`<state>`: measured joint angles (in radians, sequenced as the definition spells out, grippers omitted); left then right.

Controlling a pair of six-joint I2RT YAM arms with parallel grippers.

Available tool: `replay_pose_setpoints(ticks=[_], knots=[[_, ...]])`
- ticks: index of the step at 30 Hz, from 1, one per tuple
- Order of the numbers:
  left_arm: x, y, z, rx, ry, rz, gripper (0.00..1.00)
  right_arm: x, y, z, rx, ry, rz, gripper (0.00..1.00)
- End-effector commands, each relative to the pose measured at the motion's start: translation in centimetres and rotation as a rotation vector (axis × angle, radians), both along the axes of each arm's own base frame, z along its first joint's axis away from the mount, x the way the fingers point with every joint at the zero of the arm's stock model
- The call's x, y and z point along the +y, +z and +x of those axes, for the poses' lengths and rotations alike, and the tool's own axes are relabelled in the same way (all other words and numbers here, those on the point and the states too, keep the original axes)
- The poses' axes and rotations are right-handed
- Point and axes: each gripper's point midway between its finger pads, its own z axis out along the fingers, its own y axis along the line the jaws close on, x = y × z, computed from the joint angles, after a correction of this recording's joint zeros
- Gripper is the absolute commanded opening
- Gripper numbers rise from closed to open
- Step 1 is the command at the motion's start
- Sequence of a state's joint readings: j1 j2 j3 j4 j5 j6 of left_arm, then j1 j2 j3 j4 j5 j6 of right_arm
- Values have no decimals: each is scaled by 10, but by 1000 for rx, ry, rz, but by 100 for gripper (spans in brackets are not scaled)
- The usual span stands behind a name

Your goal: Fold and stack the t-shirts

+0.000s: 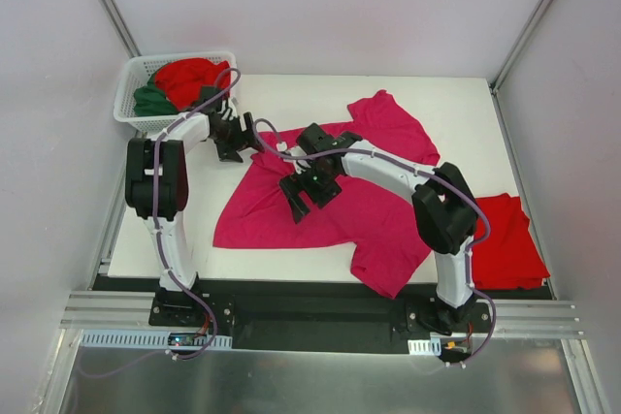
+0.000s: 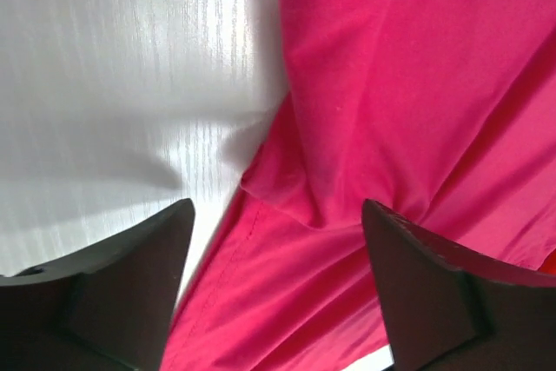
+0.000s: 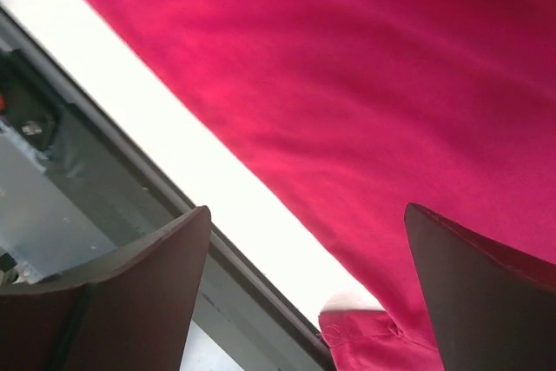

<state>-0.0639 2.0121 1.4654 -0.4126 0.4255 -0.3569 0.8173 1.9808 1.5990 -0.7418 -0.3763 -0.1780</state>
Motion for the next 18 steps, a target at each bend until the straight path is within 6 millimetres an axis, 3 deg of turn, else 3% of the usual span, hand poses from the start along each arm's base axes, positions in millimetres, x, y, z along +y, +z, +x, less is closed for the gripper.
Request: replay_pose_setpoints(ticks=[1,2,13,18], knots=[[-5,10,21,-64,-20,-41,73,-19,20,-1,-67,-8,-30,96],[-6,7,21,-55,-22,-48,66,-21,20,-3,-59,-4,-38,96],[-9,6,34,-66,-21,-67,35,-36,7,-16,-12,11,-101,96],[-4,-2,26,-52,-20,-38,42,-39,2,-18,5,13,-117,96]])
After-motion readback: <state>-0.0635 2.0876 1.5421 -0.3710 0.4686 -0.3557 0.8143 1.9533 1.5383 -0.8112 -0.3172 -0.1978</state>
